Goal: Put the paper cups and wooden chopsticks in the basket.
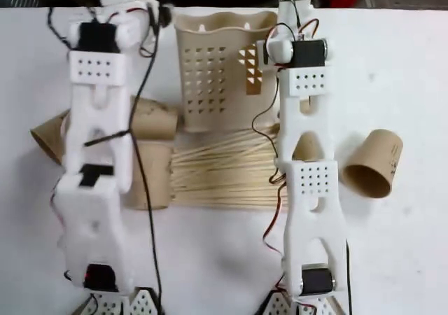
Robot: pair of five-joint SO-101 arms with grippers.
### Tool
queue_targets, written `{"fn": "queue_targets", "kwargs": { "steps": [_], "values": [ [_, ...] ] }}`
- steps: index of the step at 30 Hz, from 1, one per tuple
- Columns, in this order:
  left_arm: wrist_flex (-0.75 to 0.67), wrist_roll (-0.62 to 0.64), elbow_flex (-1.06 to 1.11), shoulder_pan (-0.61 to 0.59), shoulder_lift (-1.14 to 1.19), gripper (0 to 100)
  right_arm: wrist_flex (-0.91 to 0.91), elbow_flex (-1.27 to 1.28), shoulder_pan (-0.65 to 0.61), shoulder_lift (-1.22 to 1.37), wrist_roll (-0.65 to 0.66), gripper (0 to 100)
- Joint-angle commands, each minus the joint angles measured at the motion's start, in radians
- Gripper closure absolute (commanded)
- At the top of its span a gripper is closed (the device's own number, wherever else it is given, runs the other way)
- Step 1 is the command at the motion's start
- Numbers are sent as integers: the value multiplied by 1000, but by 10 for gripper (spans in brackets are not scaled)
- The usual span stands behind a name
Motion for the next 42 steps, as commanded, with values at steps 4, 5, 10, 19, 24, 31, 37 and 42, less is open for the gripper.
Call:
{"fn": "queue_targets", "kwargs": {
  "steps": [4, 5, 10, 19, 24, 31, 37, 42],
  "values": [
    [110, 14, -405, 71, 252, 762, 28, -8, -5, -42, 0, 981],
    [126, 14, -425, 77, 271, 762, 28, -8, -7, -42, 0, 981],
    [204, 9, -457, 107, 288, 846, 31, -5, -2, -41, 6, 981],
    [333, -92, -456, 122, 288, 977, 47, 3, 5, -24, 6, 980],
    [416, -206, -448, 117, 295, 972, 47, 3, 13, 45, 6, 923],
    [427, -247, -368, 110, 292, 970, 53, 3, 19, 90, 8, 819],
    [419, -322, -298, 102, 297, 914, 54, -5, 68, 56, 8, 821],
    [393, -367, -298, 120, 288, 976, 47, -8, 67, -81, -2, 919]
  ]
}}
